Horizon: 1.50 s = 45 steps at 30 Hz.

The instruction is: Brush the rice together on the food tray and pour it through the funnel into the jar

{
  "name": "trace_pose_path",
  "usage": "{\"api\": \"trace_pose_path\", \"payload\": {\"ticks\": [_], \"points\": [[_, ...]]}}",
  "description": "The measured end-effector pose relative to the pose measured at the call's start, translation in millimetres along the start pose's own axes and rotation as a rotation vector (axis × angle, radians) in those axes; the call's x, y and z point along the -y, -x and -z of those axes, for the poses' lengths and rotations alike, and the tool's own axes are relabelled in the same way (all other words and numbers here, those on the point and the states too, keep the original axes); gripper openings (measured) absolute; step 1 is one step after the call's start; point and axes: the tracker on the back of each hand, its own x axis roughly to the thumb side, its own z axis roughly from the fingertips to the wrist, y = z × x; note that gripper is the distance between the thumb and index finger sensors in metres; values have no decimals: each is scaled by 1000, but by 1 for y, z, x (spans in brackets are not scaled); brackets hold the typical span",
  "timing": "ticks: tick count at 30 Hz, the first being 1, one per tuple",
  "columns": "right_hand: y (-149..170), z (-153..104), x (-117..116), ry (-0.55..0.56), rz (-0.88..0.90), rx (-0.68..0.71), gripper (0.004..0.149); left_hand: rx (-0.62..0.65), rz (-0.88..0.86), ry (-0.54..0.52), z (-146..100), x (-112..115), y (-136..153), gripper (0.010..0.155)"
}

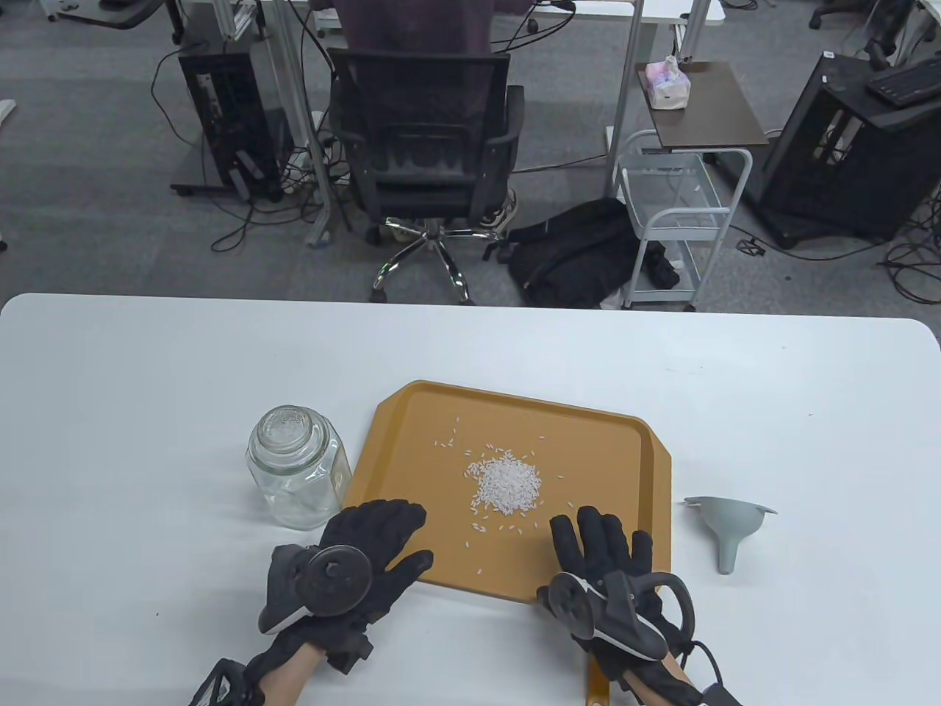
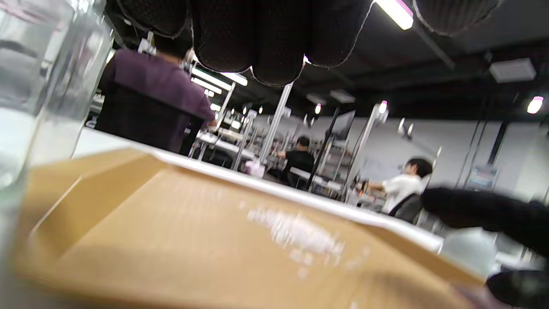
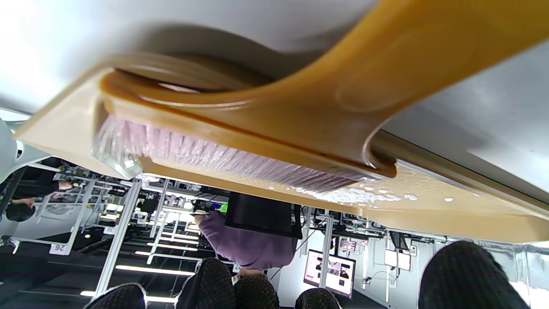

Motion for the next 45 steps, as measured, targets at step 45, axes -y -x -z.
{"api": "trace_pose_path", "payload": {"ticks": [45], "points": [[11, 2, -2, -35, 68, -43, 91, -380, -16, -141, 43, -111, 96, 82]]}}
